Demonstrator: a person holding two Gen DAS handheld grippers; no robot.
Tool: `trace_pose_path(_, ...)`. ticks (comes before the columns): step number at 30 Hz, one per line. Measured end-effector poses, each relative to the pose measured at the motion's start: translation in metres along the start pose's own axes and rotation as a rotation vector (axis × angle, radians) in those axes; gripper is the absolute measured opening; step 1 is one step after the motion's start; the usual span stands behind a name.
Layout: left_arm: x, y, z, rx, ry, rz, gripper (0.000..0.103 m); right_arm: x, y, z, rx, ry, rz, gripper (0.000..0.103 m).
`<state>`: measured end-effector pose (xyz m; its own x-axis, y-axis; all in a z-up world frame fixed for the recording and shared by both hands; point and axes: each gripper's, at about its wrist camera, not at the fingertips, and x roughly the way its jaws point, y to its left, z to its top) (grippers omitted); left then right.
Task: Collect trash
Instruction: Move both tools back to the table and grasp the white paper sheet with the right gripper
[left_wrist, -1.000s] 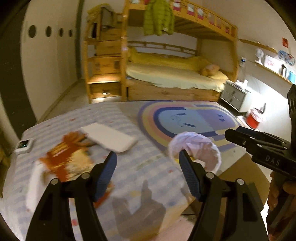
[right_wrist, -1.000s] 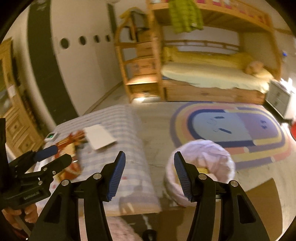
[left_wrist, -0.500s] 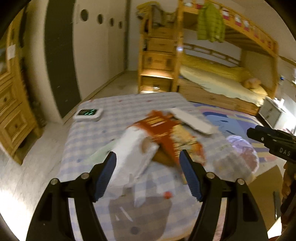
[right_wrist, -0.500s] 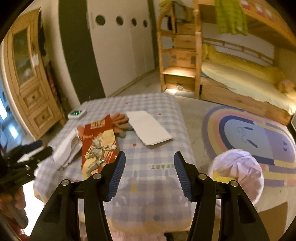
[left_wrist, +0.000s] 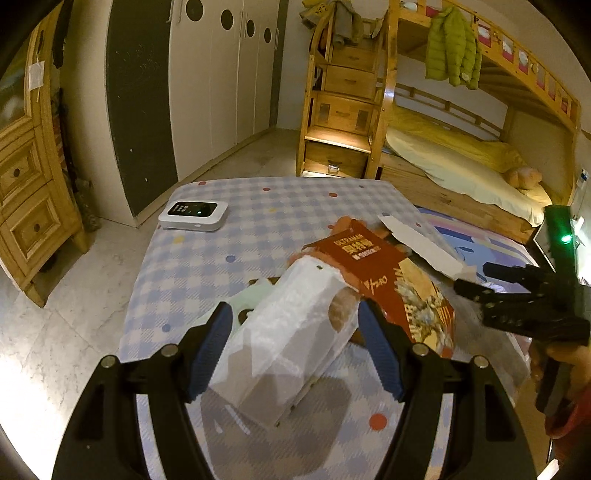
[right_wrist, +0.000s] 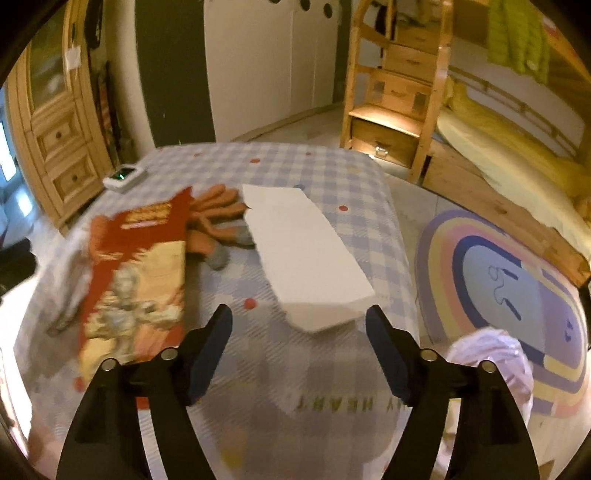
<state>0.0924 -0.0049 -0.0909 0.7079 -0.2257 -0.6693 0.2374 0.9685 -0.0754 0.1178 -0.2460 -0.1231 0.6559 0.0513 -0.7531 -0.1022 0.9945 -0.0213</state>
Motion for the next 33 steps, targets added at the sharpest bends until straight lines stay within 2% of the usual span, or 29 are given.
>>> trace_pose_path(5, 0.008, -0.003, 0.004, 0.003, 0.006, 0.001, 0.069, 0.025, -0.005, 0.006, -0.035, 0.04, -0.033, 0.078)
trace_pose_path(10, 0.013, -0.004, 0.004, -0.003, 0.021, 0.003, 0.069, 0.029, -0.015, 0.01, -0.009, 0.059, 0.011, 0.078)
trace_pose_path(13, 0.012, -0.005, 0.003, -0.001, 0.025, 0.004, 0.069, 0.019, -0.02, 0.013, 0.015, 0.02, 0.043, 0.078)
trace_pose_path(18, 0.014, -0.006, 0.002, -0.007, 0.028, 0.002, 0.069, 0.004, -0.032, 0.012, 0.08, -0.031, 0.022, 0.078)
trace_pose_path(21, 0.014, -0.009, 0.0, -0.004, 0.031, -0.002, 0.069, 0.007, -0.041, 0.012, 0.11, -0.024, 0.0, 0.078)
trace_pose_path(28, 0.013, -0.014, -0.002, 0.004, 0.033, -0.001, 0.069, 0.03, -0.052, 0.004, 0.147, 0.049, 0.021, 0.078)
trace_pose_path(30, 0.013, -0.014, -0.003, 0.006, 0.034, 0.004, 0.069, 0.028, -0.05, 0.002, 0.148, 0.037, 0.041, 0.07)
trace_pose_path(32, 0.014, -0.013, -0.004, 0.006, 0.037, 0.009, 0.069, 0.024, -0.045, 0.002, 0.138, 0.029, 0.058, 0.049)
trace_pose_path(33, 0.013, -0.013, -0.005, 0.005, 0.038, 0.01, 0.069, 0.023, -0.043, 0.001, 0.132, 0.027, 0.057, 0.044)
